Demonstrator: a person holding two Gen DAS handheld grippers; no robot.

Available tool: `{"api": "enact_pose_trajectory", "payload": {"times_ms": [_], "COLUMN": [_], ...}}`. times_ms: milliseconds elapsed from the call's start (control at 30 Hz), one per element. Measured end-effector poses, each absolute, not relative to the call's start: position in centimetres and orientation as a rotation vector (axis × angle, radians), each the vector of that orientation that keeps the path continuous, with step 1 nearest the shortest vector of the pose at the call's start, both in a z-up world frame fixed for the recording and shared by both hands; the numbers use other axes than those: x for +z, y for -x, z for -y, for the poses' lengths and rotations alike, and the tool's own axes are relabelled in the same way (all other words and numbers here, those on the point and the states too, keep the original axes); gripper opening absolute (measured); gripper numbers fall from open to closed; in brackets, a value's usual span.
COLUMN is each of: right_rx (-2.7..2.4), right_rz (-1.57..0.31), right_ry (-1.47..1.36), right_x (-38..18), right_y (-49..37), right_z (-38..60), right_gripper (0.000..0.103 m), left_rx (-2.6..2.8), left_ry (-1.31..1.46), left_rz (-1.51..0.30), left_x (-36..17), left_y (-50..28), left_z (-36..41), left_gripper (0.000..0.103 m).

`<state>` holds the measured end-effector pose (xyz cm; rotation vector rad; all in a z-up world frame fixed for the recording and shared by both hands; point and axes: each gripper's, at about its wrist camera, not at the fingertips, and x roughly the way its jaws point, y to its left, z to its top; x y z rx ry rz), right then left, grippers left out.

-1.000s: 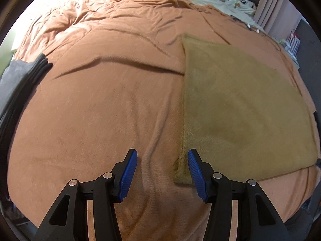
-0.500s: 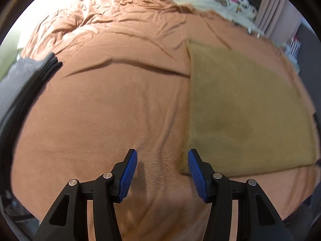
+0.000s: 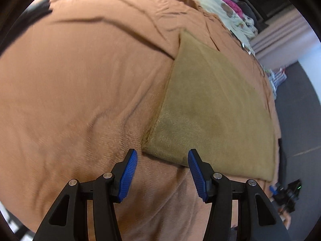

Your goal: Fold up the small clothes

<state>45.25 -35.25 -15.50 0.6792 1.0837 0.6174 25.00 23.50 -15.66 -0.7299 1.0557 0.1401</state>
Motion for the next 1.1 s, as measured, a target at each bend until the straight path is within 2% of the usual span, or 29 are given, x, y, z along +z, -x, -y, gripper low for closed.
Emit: {"api": "enact_pose_trajectory", "payload": {"times_ms": [433, 500, 633, 833, 1033, 1100], "right_rx": [0.601, 0.588, 0.579, 0.626, 0.602, 0.6], "right_rz": [-1.057, -1.049, -1.034, -0.991, -1.047, -1.042], "right_ry": [-0.852, -0.858, -0.841, -0.793, -0.796, -0.797], "right_x": [-18.4, -18.4, -17.6, -16.3, -17.9, -17.9], "right_y": [-46.1, -45.8, -45.2, -44.7, -45.0, -45.3], "right_z": [36.7, 36.7, 36.4, 35.6, 35.5, 35.3], "right_gripper": [0.039, 0.036, 0.034, 0.034, 0.034, 0.034], "left_rx": [0.109, 0.123, 0.106, 0.092, 0.139, 0.154], "left_ry": [1.036, 1.015, 0.954, 0.893, 0.883, 0.883], "left_rz": [-0.93, -0.917, -0.895, -0.89, -0.937, -0.947], "left_x": [-17.1, -16.7, -15.4, -14.1, -15.9, -16.5], "left_y": [-24.0, -23.9, -24.0, -24.4, -24.9, -25.0], "left_z": [-24.7, -24.6, -24.1, -23.8, -24.1, -24.1], "left_gripper": [0.055, 0.053, 0.043, 0.042, 0.042, 0.038]}}
